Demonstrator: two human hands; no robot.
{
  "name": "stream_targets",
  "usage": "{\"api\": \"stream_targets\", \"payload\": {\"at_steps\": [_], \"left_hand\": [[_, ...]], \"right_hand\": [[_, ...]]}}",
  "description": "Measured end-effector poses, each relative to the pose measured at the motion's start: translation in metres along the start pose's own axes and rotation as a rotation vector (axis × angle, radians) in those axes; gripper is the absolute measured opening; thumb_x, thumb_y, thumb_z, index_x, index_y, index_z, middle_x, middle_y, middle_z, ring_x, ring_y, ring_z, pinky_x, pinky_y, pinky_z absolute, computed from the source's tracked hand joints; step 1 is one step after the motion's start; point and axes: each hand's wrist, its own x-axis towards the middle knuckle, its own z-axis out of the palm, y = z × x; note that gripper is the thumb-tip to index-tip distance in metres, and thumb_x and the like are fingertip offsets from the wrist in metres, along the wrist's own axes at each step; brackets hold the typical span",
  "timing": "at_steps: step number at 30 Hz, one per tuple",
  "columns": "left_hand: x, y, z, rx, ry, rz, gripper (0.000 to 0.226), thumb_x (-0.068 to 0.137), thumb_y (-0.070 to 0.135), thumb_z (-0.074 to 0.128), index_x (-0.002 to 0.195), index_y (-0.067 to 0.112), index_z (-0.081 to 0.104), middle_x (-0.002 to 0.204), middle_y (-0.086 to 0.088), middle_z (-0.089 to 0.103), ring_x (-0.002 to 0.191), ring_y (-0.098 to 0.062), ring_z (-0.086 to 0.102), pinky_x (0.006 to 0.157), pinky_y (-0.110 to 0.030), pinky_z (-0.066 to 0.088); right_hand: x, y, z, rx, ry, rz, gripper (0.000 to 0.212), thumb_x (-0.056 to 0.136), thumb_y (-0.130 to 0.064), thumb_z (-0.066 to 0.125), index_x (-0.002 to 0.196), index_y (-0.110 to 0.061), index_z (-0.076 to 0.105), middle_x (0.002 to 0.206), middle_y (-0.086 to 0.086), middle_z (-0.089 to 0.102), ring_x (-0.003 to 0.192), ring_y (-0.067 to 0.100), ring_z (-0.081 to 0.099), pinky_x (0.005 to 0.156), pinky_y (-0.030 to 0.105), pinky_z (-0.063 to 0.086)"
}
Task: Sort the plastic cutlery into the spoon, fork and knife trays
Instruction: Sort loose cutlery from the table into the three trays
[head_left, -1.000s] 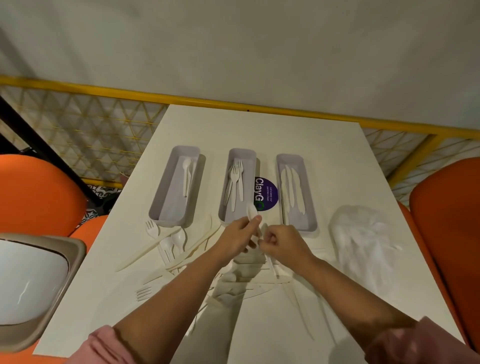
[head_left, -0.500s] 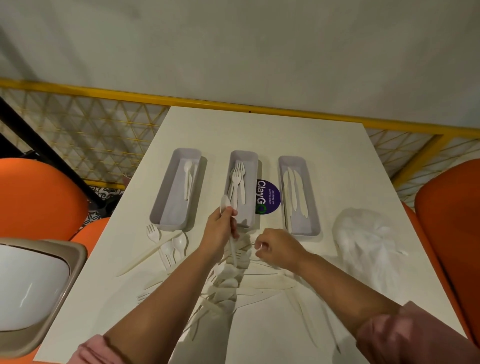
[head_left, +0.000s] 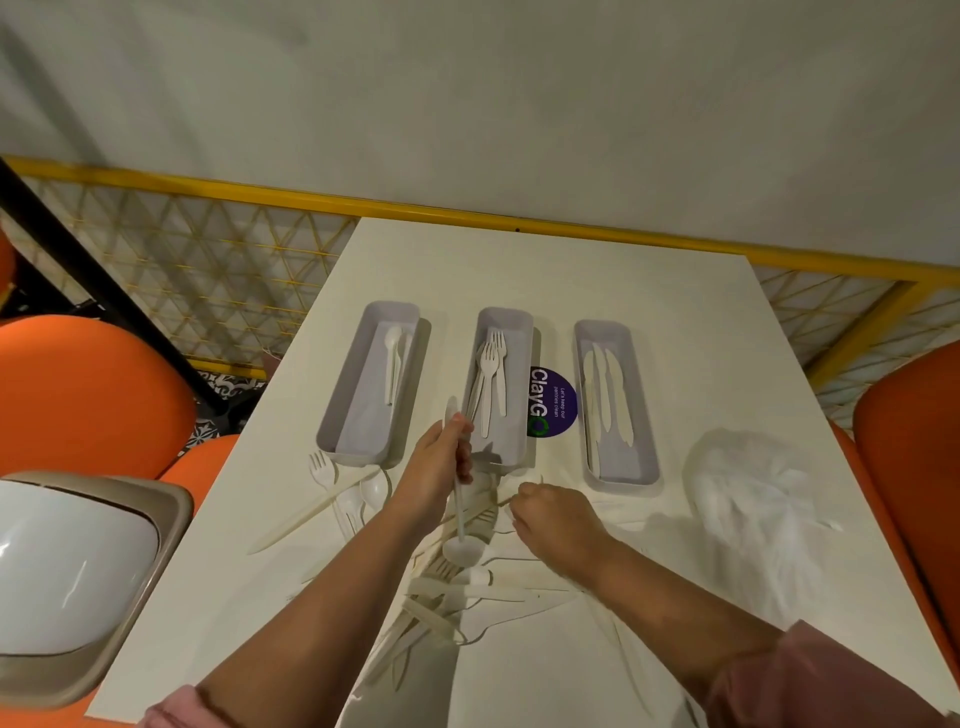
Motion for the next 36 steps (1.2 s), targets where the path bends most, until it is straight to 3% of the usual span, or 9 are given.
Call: {"api": "stream_targets", "payload": {"at_steps": [6,13,17,21,23,26,28,30,36], "left_hand": [[0.002,0.003,0.001,-0.008,-0.042,0.011,0.018,0.098,0.02,0.04,0.093,0.007,0.05,0.066,-0.002,0.04,0.062,-0.015,0.041,0.063,-0.028,0.043],[-0.002,0.009,0.007,0.051,-0.175,0.069,0.039,0.101,0.032,0.029,0.115,0.004,0.052,0.103,-0.017,0.065,0.097,-0.026,0.064,0.088,-0.038,0.054],[-0.002,0.013,0.009,0.076,-0.193,0.092,0.042,0.101,0.039,0.026,0.121,0.013,0.051,0.11,-0.017,0.066,0.099,-0.027,0.066,0.089,-0.04,0.054],[0.0,0.012,0.007,-0.019,-0.221,0.07,0.045,0.101,0.042,0.024,0.124,0.012,0.049,0.107,-0.016,0.066,0.092,-0.022,0.068,0.081,-0.033,0.056],[0.0,0.012,0.007,-0.071,-0.231,0.059,0.049,0.101,0.045,0.022,0.121,0.013,0.053,0.099,-0.018,0.063,0.089,-0.022,0.064,0.08,-0.032,0.054],[-0.003,0.012,0.003,-0.003,-0.202,0.101,0.05,0.1,0.046,0.022,0.112,0.008,0.053,0.071,-0.004,0.053,0.061,-0.009,0.055,0.069,-0.029,0.048],[-0.001,0.01,-0.002,0.051,-0.152,0.125,0.044,0.099,0.044,0.028,0.107,0.006,0.05,0.07,-0.001,0.045,0.057,-0.009,0.046,0.062,-0.026,0.043],[0.002,0.007,-0.008,0.056,-0.121,0.129,0.038,0.099,0.042,0.033,0.101,0.007,0.049,0.071,-0.003,0.041,0.059,-0.011,0.039,0.059,-0.025,0.04],[0.008,0.005,-0.015,-0.014,-0.049,0.032,0.03,0.098,0.039,0.038,0.102,0.013,0.053,0.071,-0.001,0.043,0.059,-0.012,0.039,0.061,-0.027,0.039]], "right_hand": [[0.012,-0.014,-0.043,0.076,0.151,0.025,0.028,0.098,-0.023,0.036,0.11,-0.009,0.058,0.106,0.004,0.058,0.085,0.015,0.053,0.069,0.026,0.041],[0.04,-0.028,-0.086,0.477,0.304,0.134,0.017,0.093,-0.018,0.047,0.078,-0.011,0.046,0.07,0.001,0.05,0.064,0.018,0.05,0.058,0.028,0.04],[0.054,-0.03,-0.09,0.641,0.333,0.218,0.015,0.092,-0.015,0.049,0.082,-0.005,0.052,0.066,0.006,0.054,0.063,0.022,0.056,0.062,0.035,0.05],[0.062,-0.034,-0.087,0.726,0.363,0.236,0.018,0.093,-0.014,0.05,0.085,-0.001,0.058,0.068,0.007,0.057,0.063,0.018,0.056,0.064,0.031,0.049],[0.062,-0.034,-0.085,0.746,0.315,0.218,0.024,0.097,-0.017,0.045,0.093,0.0,0.062,0.074,0.01,0.06,0.057,0.01,0.057,0.059,0.027,0.049],[0.059,-0.033,-0.081,0.801,0.253,0.173,0.025,0.098,-0.017,0.043,0.102,-0.002,0.063,0.078,0.009,0.062,0.059,0.01,0.058,0.058,0.02,0.048],[0.055,-0.03,-0.075,0.782,0.304,0.142,0.023,0.096,-0.012,0.048,0.109,-0.004,0.064,0.088,0.006,0.064,0.072,0.009,0.057,0.066,0.012,0.044],[0.049,-0.024,-0.068,0.756,0.318,0.118,0.019,0.093,-0.009,0.052,0.106,-0.004,0.065,0.087,0.001,0.06,0.07,0.003,0.051,0.064,0.007,0.04],[0.025,-0.007,-0.029,0.57,-0.15,0.081,0.015,0.086,-0.008,0.057,0.095,-0.005,0.069,0.089,0.008,0.064,0.082,0.02,0.06,0.08,0.028,0.05]]}}
